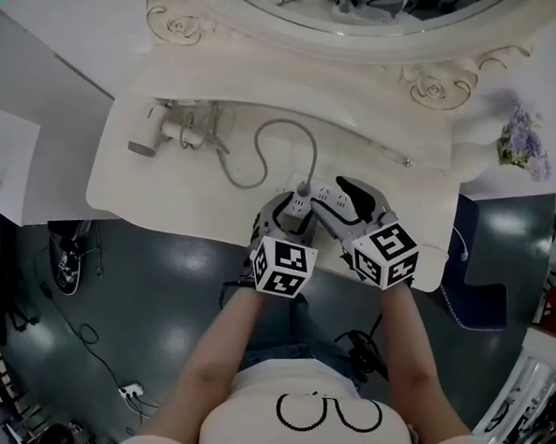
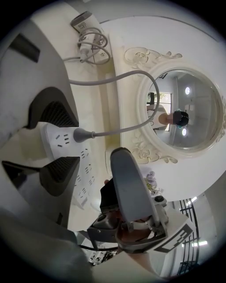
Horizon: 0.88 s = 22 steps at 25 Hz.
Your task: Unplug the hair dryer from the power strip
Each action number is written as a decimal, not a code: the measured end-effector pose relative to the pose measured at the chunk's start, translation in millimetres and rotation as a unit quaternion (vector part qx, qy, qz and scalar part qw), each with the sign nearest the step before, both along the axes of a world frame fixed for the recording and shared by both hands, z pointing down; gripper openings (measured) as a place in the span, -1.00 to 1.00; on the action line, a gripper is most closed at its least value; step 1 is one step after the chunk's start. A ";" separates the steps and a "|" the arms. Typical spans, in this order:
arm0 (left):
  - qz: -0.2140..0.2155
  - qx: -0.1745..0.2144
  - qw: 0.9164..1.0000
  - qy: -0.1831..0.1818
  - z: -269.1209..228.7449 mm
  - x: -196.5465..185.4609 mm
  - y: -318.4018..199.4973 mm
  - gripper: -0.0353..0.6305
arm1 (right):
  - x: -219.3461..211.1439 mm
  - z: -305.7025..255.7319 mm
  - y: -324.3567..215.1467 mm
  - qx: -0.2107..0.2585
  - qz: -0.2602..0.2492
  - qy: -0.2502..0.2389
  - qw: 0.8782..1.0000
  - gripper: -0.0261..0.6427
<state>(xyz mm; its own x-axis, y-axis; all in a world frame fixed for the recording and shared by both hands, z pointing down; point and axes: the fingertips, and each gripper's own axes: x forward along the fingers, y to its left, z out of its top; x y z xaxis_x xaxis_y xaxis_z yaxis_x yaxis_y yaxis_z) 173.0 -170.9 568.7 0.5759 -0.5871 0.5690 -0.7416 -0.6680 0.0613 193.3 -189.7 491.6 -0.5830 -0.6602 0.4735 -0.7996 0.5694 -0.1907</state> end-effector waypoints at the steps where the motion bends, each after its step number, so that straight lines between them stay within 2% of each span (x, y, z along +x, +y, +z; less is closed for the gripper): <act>1: -0.001 0.000 1.000 0.001 0.0 -0.1 0.2 -0.28 | -4.9 3.2 -2.3 -0.006 -0.014 0.005 1.000 -0.14; 5: -0.001 0.004 1.000 0.004 0.0 -1.7 0.8 -0.28 | -25.1 18.1 -10.2 -0.022 -0.062 0.025 0.998 -0.34; 8: 0.002 0.002 1.000 0.002 0.0 -1.6 0.8 -0.28 | -32.7 28.2 -16.4 -0.027 -0.074 0.038 0.996 -0.42; 9: 0.003 0.000 1.000 0.002 0.0 -1.6 0.9 -0.28 | -33.8 29.8 -18.1 -0.026 -0.077 0.043 0.996 -0.53; 10: 0.004 -0.001 1.000 0.001 0.0 -1.6 1.0 -0.28 | -34.7 30.7 -18.8 -0.024 -0.080 0.046 0.995 -0.76; 11: 0.004 -0.002 1.000 0.000 0.2 -1.6 1.0 -0.28 | -35.6 31.2 -18.8 -0.023 -0.084 0.046 0.995 -0.81; 15: 0.000 -0.006 1.000 -0.003 0.7 -2.2 0.1 -0.28 | -36.7 30.3 -17.4 -0.031 -0.084 0.026 0.996 -0.86; 22: -0.005 -0.006 1.000 -0.001 -0.5 -2.9 1.4 -0.28 | -38.4 29.1 -21.8 -0.033 -0.088 0.022 0.995 -0.87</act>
